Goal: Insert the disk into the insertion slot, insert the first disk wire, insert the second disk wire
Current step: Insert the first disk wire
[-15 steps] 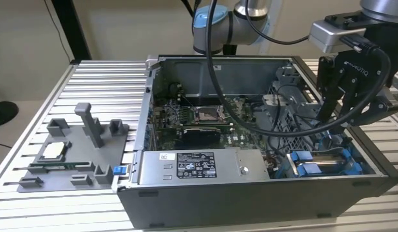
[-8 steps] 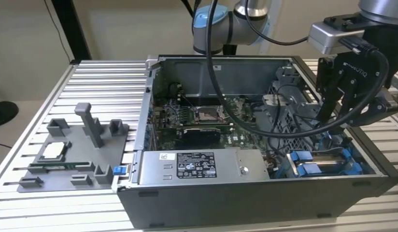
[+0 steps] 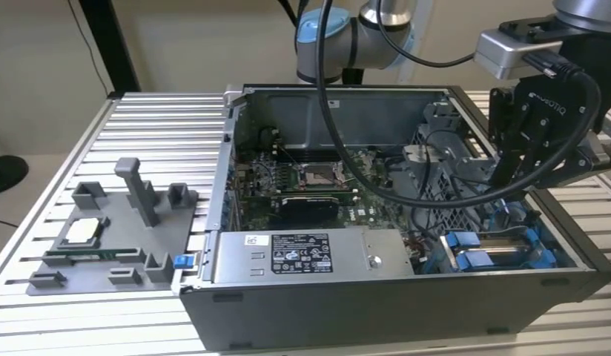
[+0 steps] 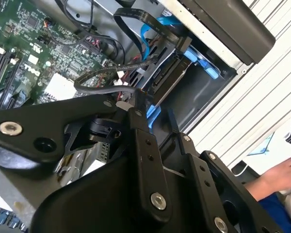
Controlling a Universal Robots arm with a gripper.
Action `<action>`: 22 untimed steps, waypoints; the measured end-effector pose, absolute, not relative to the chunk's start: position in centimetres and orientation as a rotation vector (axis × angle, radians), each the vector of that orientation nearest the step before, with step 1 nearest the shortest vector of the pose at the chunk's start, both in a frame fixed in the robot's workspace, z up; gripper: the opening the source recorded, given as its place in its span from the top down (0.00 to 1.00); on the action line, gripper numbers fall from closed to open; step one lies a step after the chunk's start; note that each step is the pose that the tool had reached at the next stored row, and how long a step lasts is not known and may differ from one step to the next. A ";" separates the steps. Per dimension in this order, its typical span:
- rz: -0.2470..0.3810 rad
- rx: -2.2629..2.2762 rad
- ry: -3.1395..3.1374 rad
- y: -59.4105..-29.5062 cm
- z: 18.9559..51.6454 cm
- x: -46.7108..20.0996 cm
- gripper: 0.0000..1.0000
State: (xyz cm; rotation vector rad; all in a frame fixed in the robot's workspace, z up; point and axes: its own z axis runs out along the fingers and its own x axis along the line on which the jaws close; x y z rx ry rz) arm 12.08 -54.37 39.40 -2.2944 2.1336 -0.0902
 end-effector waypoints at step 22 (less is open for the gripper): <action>-0.085 -2.289 2.129 -54.5 39.3 12.1 1.00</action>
